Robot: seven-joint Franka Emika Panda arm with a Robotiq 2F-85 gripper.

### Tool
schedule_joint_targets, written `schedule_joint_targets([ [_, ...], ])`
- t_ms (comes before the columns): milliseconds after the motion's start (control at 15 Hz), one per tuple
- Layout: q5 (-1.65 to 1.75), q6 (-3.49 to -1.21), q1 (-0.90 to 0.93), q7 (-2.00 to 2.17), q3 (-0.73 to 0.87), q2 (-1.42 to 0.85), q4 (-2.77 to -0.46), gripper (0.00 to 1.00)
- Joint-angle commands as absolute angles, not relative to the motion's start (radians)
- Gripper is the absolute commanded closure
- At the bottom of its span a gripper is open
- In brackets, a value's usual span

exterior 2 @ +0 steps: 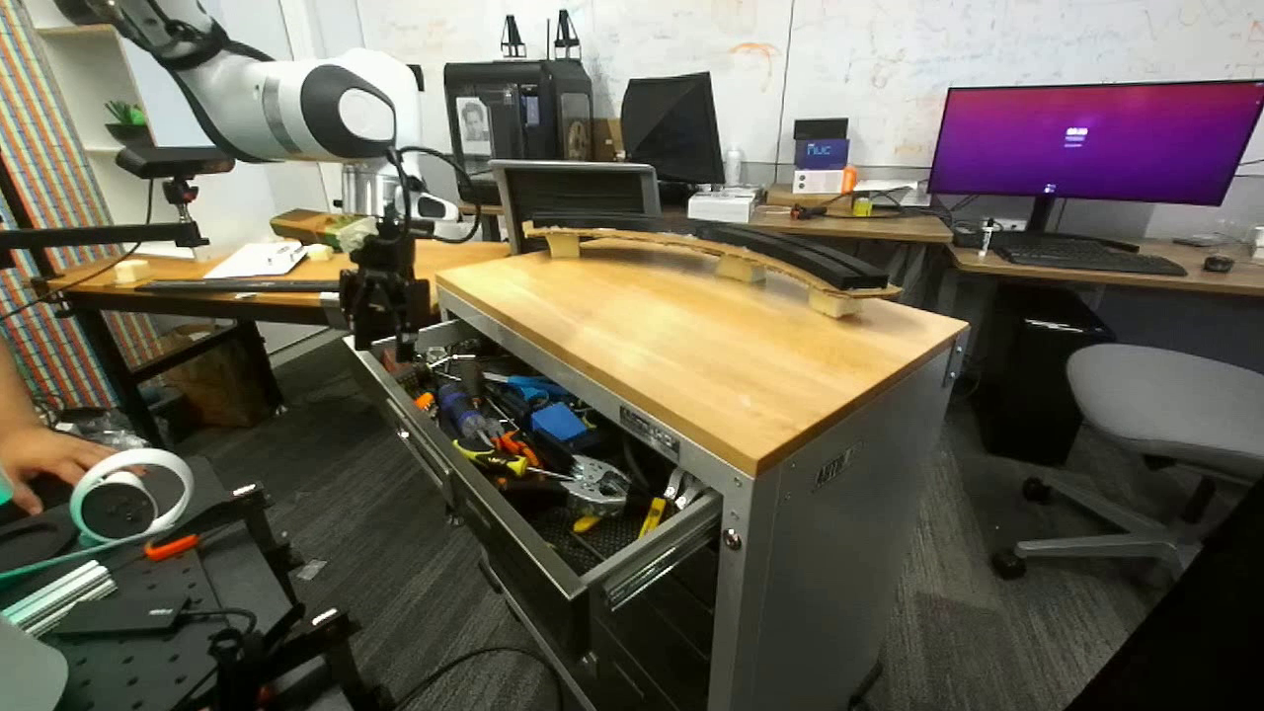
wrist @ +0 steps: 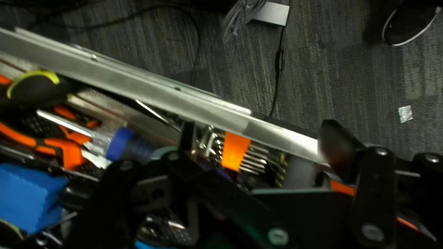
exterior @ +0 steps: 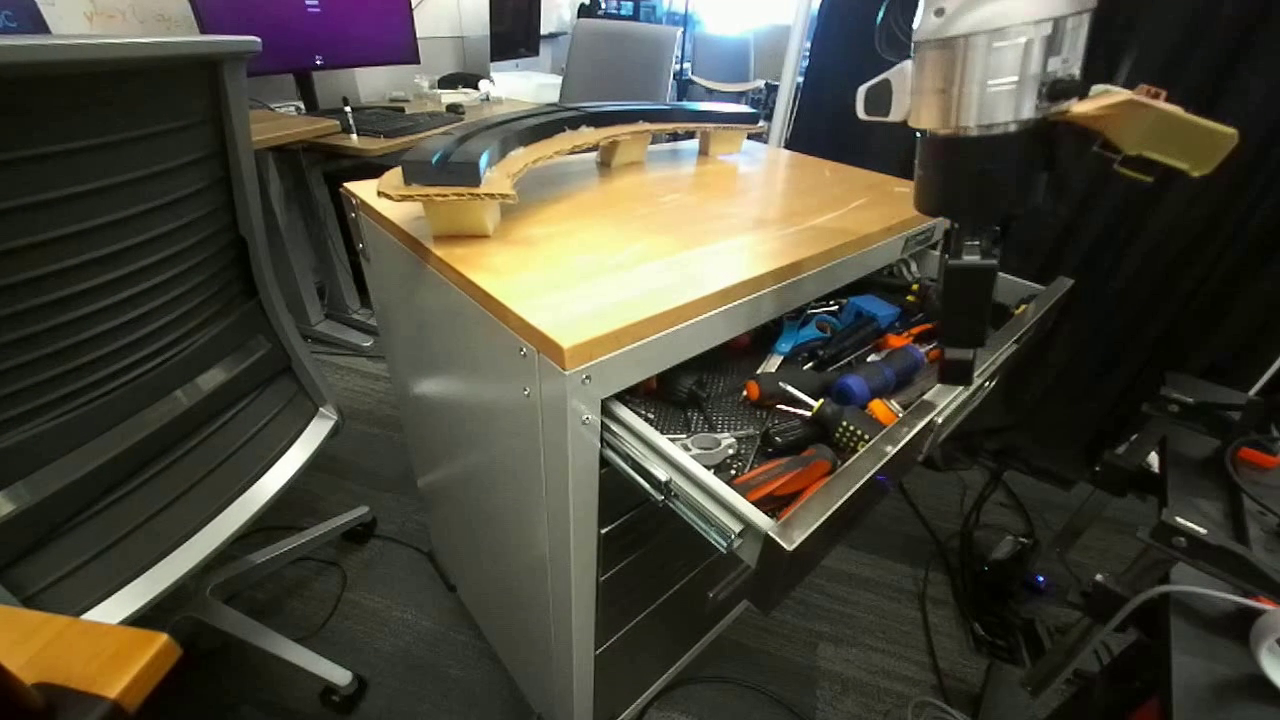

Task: Put the screwdriver inside the open drawer then close the drawer

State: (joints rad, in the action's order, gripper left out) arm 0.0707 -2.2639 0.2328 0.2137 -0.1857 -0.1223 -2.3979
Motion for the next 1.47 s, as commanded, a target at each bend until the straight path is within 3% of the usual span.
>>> schedule_joint_targets([
  [0, 0.09, -2.285, 0.227, 0.326, -0.168, -0.097, -2.494, 0.42],
  [467, 0.106, -2.648, 0.246, 0.455, -0.158, -0.18, -2.565, 0.92],
  [667, 0.211, -2.787, 0.281, 0.544, -0.12, -0.233, -2.557, 0.95],
  [800, 0.387, -2.859, 0.343, 0.647, -0.044, -0.264, -2.536, 0.9],
  [1400, 1.088, -2.977, 0.643, 1.143, 0.257, -0.418, -2.299, 0.89],
])
